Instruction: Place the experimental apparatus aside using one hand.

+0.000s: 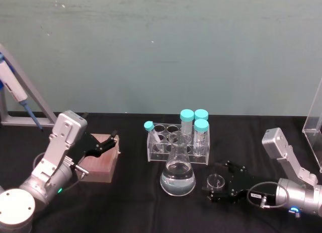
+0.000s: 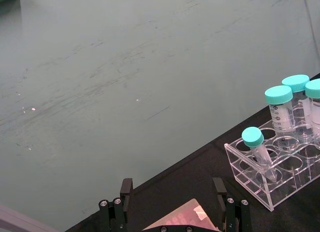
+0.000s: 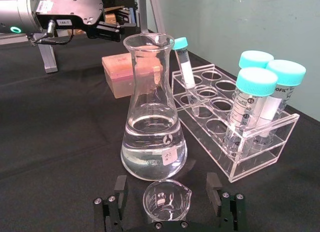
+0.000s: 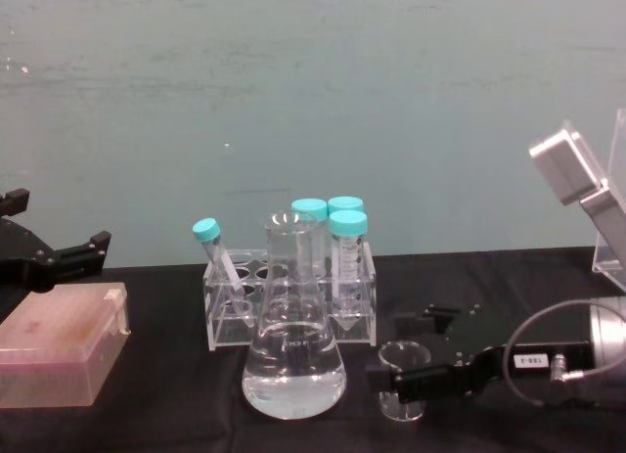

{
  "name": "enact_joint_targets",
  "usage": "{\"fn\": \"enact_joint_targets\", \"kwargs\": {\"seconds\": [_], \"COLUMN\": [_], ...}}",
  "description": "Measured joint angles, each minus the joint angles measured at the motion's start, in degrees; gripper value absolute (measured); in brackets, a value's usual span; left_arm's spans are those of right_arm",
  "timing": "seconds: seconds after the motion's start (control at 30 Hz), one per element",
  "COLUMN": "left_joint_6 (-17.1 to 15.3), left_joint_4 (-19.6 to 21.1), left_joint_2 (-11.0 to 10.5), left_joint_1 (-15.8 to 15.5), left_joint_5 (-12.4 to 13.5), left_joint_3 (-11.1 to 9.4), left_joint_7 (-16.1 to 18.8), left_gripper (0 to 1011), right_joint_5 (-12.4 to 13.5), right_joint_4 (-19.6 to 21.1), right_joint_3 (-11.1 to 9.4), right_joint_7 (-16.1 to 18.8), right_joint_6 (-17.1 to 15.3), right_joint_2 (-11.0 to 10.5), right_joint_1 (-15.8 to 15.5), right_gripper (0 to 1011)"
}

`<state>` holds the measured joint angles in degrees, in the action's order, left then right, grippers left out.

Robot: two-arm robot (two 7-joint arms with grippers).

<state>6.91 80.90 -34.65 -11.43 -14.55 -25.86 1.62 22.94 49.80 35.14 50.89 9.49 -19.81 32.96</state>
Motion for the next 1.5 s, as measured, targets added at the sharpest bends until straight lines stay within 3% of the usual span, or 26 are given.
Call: {"fn": "enact_joint_targets", "kwargs": {"seconds": [1.5], "left_joint_6": [0.0], "left_joint_4": [0.0], "left_joint_2": [0.0], "left_joint_1": [0.0], "left_joint_5": [0.0], "left_joint_3": [0.0], "left_joint_7": [0.0], "left_gripper": [1000], "right_joint_5": [-1.5], "right_joint_4": [-3.8], "right_joint_3": [0.4], "right_joint_7": [-0.2], "right_joint_6": [-1.5], "right_joint_2": [1.6], "right_joint_1": [2.0], "right_gripper": [1004]}}
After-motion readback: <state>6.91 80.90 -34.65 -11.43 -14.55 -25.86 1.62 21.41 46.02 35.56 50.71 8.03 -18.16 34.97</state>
